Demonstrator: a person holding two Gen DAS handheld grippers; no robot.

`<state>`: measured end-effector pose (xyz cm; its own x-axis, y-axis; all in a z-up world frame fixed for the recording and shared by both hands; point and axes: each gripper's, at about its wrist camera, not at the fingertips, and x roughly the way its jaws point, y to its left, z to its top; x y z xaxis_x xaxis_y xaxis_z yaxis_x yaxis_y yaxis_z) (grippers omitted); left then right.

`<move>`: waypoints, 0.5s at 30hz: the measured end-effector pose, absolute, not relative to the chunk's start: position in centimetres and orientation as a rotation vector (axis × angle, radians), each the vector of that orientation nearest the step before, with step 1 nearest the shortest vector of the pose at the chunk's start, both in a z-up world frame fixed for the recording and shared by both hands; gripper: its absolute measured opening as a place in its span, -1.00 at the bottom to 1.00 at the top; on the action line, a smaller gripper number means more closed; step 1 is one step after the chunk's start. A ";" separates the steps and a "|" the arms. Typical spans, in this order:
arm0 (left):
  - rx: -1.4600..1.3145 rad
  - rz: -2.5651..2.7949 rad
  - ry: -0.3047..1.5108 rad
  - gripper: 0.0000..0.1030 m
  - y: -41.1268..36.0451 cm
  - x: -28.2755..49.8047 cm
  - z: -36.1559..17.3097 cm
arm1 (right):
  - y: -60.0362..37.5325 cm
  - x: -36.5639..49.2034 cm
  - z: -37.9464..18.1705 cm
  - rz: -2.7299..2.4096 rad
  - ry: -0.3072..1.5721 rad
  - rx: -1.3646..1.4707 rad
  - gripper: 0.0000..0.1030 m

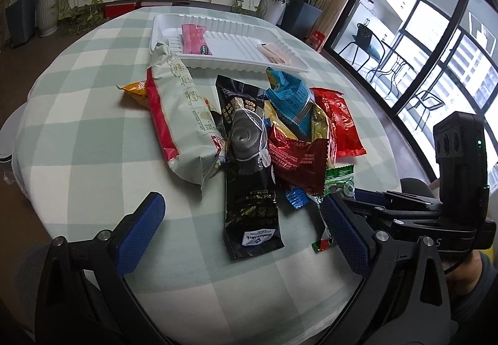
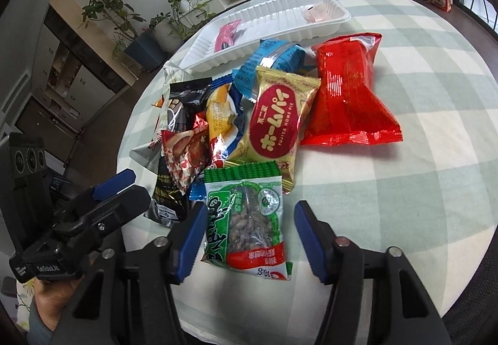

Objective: Organize snacks
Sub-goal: 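Grasp the green seed bag with the right tool while the left tool grasps the black pouch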

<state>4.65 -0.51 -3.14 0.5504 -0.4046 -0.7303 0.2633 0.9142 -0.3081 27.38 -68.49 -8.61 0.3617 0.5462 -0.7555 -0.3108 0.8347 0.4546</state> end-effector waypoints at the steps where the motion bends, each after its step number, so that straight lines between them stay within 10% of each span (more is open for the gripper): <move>1: -0.166 -0.398 0.906 0.95 -0.6 4.7 -3.1 | -68.5 27.5 -8.6 0.563 1.068 0.245 0.04; 8: -0.129 -0.403 0.927 0.82 -1.2 4.8 -3.4 | -68.6 27.7 -8.9 0.597 1.087 0.239 -0.53; 15: -0.077 -0.392 0.933 0.49 -2.2 5.0 -3.1 | -69.9 27.2 -9.2 0.609 1.106 0.293 -0.61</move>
